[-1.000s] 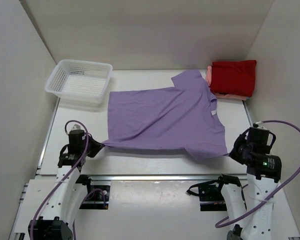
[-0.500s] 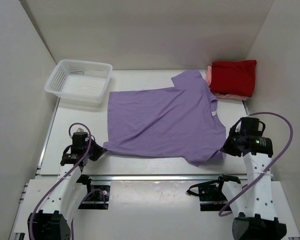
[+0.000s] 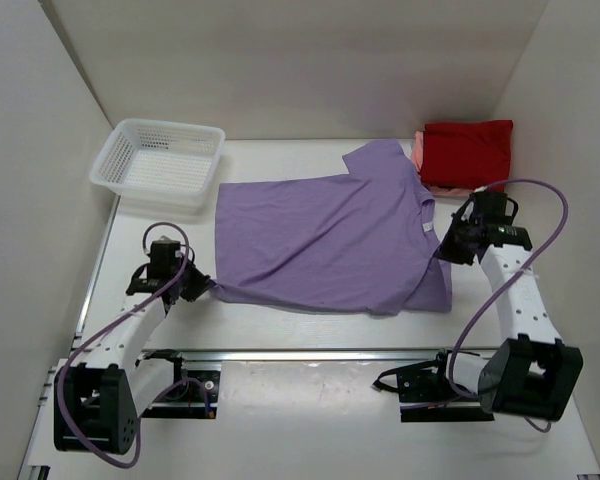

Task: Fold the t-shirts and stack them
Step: Fold the flattened tshirt in 1/3 of the way

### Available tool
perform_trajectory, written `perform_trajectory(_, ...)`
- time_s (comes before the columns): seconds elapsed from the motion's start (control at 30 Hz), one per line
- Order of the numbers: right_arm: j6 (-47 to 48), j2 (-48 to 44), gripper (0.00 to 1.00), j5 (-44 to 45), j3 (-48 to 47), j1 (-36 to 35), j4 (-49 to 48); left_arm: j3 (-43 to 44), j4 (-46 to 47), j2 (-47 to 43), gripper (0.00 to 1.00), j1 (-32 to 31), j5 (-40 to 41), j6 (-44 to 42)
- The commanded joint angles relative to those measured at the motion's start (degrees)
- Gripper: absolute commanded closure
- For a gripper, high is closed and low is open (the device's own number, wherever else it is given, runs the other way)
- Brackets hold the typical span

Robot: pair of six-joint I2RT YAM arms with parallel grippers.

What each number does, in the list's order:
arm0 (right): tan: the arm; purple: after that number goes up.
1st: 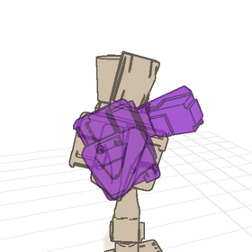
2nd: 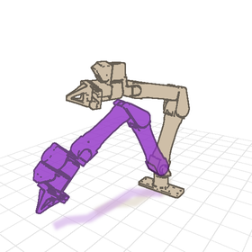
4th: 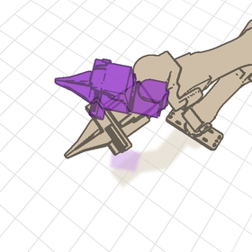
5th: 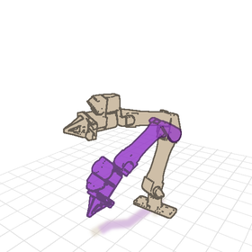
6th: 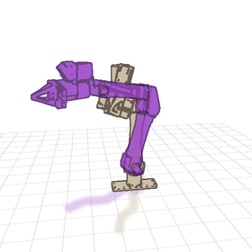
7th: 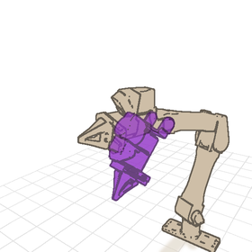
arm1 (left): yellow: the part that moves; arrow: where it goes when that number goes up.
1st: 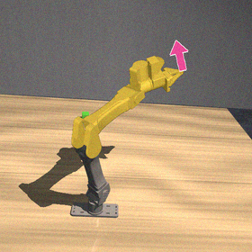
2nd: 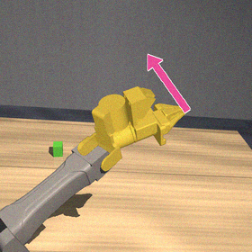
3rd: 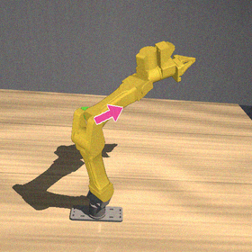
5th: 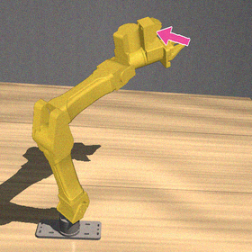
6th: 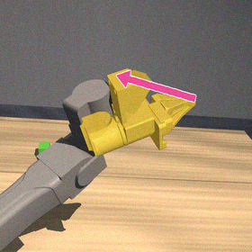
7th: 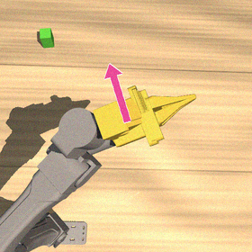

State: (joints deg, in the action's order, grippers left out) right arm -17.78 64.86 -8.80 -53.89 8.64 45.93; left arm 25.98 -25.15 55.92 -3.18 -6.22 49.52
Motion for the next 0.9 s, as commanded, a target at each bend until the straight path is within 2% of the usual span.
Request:
perform_trajectory(0.0,1.00,4.30,1.00,-1.66,-5.34,0.32,-8.74,4.25,2.73,2.16,1.00,0.10,2.26,-1.88)
perform_trajectory(0.17,0.30,13.44,1.00,-3.33,-10.18,0.76,-12.35,6.36,3.18,6.47,1.00,0.54,2.26,-1.70)
perform_trajectory(0.4,1.08,25.91,1.00,-3.68,-21.94,1.02,-12.71,9.35,5.28,13.24,1.00,0.28,2.53,-2.85)
perform_trajectory(0.87,0.81,38.31,1.00,-5.09,-37.51,0.23,-11.48,12.78,14.06,19.14,1.00,0.89,1.38,-4.43)
